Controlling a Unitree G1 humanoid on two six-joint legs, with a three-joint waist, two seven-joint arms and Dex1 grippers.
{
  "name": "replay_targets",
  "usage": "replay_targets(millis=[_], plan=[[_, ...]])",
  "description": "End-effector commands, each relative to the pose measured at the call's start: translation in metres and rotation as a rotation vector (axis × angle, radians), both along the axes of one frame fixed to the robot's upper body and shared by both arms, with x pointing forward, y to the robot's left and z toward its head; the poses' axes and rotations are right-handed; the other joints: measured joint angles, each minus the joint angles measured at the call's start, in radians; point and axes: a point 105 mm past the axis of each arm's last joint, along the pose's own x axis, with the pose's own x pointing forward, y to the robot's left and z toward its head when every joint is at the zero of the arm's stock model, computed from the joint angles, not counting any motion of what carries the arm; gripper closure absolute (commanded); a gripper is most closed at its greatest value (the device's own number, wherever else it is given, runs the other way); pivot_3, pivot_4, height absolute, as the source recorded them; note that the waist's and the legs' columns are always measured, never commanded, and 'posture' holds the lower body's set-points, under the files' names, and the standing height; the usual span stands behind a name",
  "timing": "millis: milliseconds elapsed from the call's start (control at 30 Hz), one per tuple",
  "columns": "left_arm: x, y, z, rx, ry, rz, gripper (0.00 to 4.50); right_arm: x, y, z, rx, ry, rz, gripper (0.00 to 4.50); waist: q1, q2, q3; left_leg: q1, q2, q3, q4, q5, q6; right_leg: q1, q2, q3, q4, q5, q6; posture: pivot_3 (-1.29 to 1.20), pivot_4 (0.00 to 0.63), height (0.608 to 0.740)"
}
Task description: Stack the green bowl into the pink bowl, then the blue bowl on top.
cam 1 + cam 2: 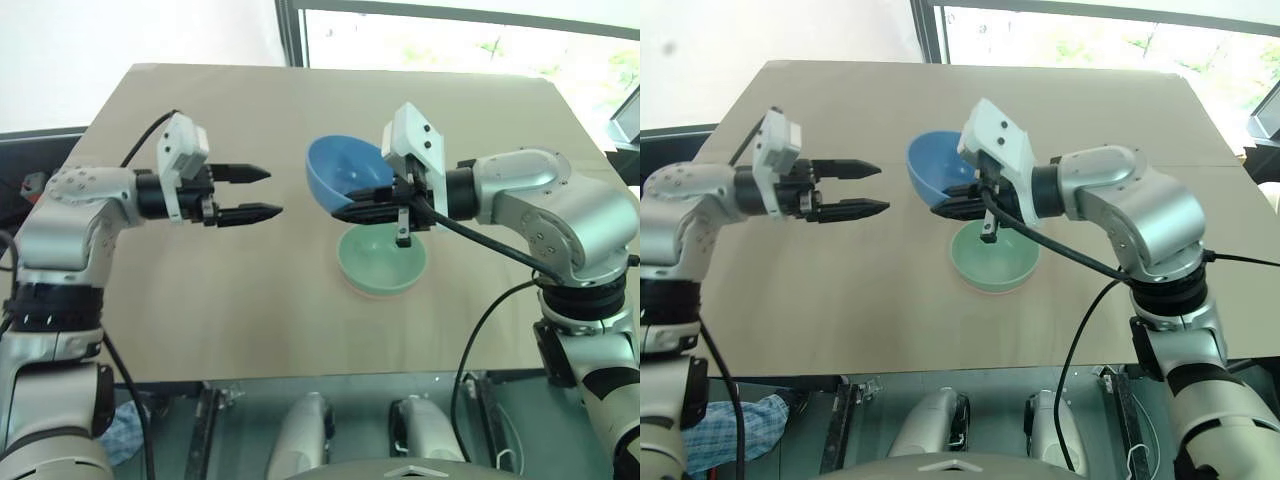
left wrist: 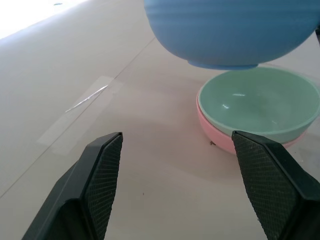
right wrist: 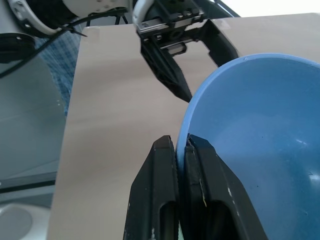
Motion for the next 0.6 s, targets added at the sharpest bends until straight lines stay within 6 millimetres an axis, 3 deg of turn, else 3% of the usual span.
replay_targets(millis=[33,333,367,433,600], plan=[[0.003,-0.003,0.004,0.026,-0.03,-0.054,0.8,-0.008,-0.006,0.003,0.003,-0.035,-0.003,4.45,-0.002,0.0,0.0,0.0,0.0,0.0,0.0,0.0,0.0,0.0,0.0,0.0,0.0,0.0,0.0,0.0,0.15,0.74],[0.011,-0.012,0.003,0.057,-0.025,-0.125,0.8,-0.02,-0.015,-0.01,-0.065,-0.025,-0.007,4.45,-0.001,0.0,0.0,-0.001,0.0,-0.001,0.003,-0.001,0.001,0.0,0.0,0.0,0.001,0.0,0.0,0.0,0.15,0.74],[0.011,-0.013,0.002,0.059,-0.025,-0.128,0.8,-0.022,-0.015,-0.01,-0.065,-0.021,-0.004,3.75,-0.001,0.0,0.0,0.0,0.001,-0.001,0.003,-0.001,0.002,0.0,0.0,0.001,0.001,0.0,0.0,0.0,0.15,0.74],[0.012,-0.013,0.001,0.063,-0.024,-0.135,0.8,-0.025,-0.014,-0.01,-0.062,-0.014,0.001,3.19,-0.001,0.0,0.0,0.0,0.001,-0.003,0.004,-0.001,0.002,0.0,0.0,0.001,0.001,0.0,0.0,0.0,0.15,0.74],[0.012,-0.015,0.002,0.061,-0.028,-0.144,0.8,-0.023,-0.014,-0.006,-0.031,-0.017,-0.039,1.01,-0.001,0.0,0.0,-0.001,0.001,-0.005,0.005,-0.002,0.003,0.0,-0.001,0.001,0.002,0.0,0.0,0.0,0.15,0.74]])
